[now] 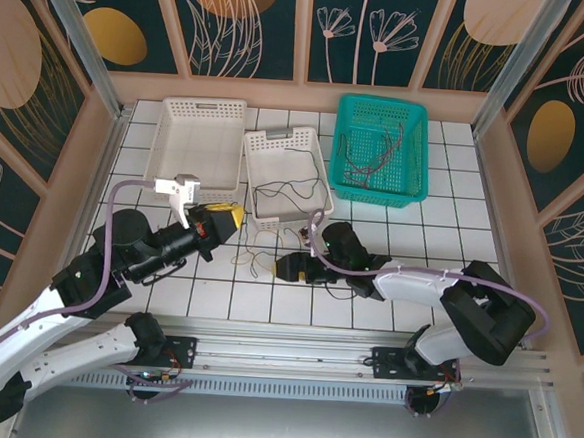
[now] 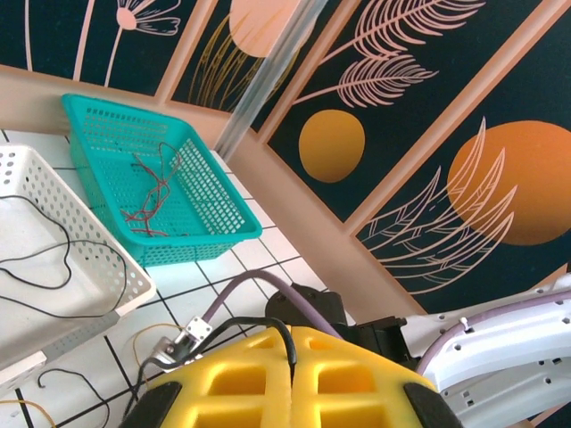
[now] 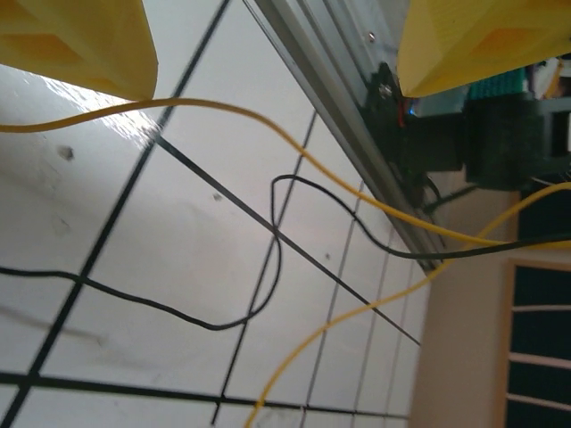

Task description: Untangle the cables

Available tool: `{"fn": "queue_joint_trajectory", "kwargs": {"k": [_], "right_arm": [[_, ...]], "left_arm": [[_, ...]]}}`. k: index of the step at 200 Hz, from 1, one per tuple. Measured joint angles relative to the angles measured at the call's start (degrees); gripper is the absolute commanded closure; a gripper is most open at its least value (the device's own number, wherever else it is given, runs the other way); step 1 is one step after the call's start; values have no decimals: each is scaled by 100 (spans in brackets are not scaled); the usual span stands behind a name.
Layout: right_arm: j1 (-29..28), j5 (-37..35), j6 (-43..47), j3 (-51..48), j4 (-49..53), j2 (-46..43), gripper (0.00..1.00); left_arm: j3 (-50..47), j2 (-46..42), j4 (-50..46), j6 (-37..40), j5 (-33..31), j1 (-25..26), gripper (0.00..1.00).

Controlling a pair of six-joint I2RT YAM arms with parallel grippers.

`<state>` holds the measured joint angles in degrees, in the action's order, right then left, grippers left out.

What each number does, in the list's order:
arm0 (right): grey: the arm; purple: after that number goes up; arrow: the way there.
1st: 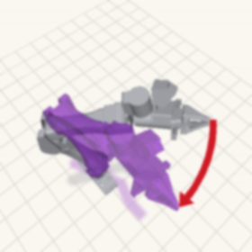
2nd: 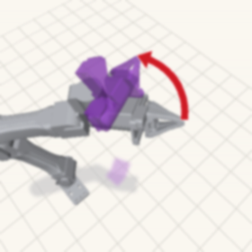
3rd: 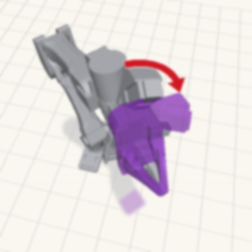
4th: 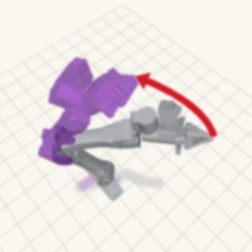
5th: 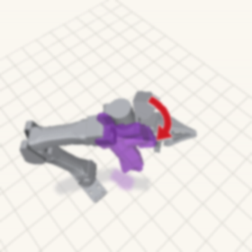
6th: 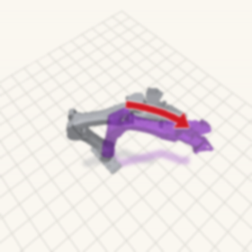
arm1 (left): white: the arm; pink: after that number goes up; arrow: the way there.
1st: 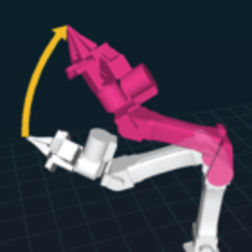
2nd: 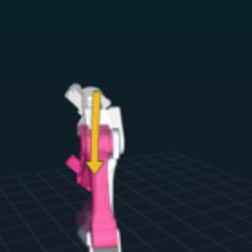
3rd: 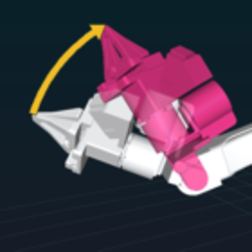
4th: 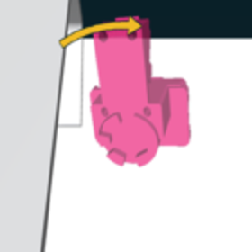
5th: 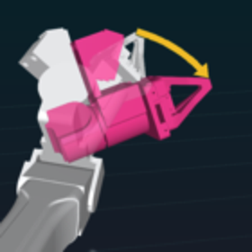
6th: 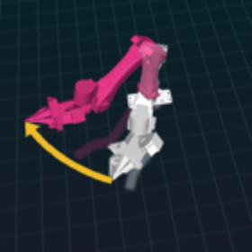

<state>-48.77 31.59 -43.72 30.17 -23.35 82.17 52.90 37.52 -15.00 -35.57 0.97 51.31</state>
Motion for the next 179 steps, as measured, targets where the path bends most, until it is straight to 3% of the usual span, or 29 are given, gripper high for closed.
{"fn": "queue_joint_trajectory", "kwargs": {"k": [68,179], "right_arm": [[-238,199,-1137,-76,-1222,485,26],[-181,-476,-1884,-125,-2354,1040,30]], "left_arm": [[-177,-164,98,-76,-20,0,100],[-411,-452,256,-227,66,0,100]]}}
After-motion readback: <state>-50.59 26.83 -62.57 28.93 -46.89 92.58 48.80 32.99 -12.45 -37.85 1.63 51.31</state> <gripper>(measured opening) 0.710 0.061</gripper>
